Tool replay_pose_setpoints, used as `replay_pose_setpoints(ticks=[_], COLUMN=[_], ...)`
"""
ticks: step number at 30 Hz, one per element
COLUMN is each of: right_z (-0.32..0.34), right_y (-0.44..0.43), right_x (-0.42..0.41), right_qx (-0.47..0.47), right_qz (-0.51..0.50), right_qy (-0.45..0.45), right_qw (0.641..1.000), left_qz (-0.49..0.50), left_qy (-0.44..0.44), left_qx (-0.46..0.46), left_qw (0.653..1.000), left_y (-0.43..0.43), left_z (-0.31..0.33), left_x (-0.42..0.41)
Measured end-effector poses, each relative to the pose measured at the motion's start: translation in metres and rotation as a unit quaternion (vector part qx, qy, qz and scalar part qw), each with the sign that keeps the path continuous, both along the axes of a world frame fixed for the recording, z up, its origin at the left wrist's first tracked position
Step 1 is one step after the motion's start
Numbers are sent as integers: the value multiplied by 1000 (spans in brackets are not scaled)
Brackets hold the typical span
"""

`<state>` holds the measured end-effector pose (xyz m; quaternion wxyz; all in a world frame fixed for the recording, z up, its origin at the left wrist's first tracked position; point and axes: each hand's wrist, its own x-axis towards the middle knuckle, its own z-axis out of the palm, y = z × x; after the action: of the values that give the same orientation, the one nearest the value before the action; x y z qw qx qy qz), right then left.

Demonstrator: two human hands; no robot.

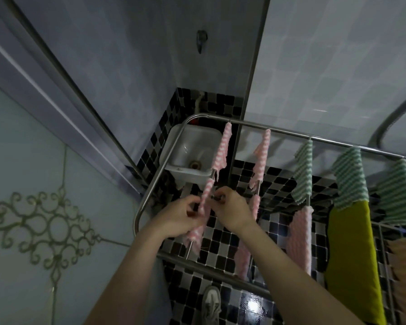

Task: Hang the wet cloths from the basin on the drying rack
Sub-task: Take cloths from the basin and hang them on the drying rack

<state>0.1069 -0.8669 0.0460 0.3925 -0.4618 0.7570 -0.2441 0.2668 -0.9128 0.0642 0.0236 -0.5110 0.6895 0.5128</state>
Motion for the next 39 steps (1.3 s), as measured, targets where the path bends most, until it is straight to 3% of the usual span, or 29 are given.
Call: replay_pose_setpoints(ticks=[4,7,10,14,16,22,26,30,35,39], right_z=[-4,-3,4,17,15,-13,-8,0,-1,-3], right_y=[-4,-1,6,30,45,60,62,59,54,46], right_x=[13,19,21,16,20,51,40,37,61,67], right_qx=[13,6,-13,44,74,-64,-92,-75,-116,-143], right_qz=[-20,-44,-59,143,196,73,3,7,-1,-6], right_qy=[-43,-25,-33,-51,-41,-29,-20,-59,73,113], right_qw=[999,999,998,987,977,995,996,995,991,983], left_qz=[-10,8,-48,-33,-8,56,105,105,128,111], left_qy=[3,-11,-48,-13,3,72,101,99,144,159], left_qx=[11,75,72,8,-8,0,-37,-61,-68,-7], left_qw=[1000,997,995,999,1000,996,989,988,979,981], left_y=[11,11,14,15,13,13,12,13,15,11], left_z=[0,3,1,-5,-7,-3,0,5,16,26], left_x=[6,23,33,32,31,27,34,33,22,30])
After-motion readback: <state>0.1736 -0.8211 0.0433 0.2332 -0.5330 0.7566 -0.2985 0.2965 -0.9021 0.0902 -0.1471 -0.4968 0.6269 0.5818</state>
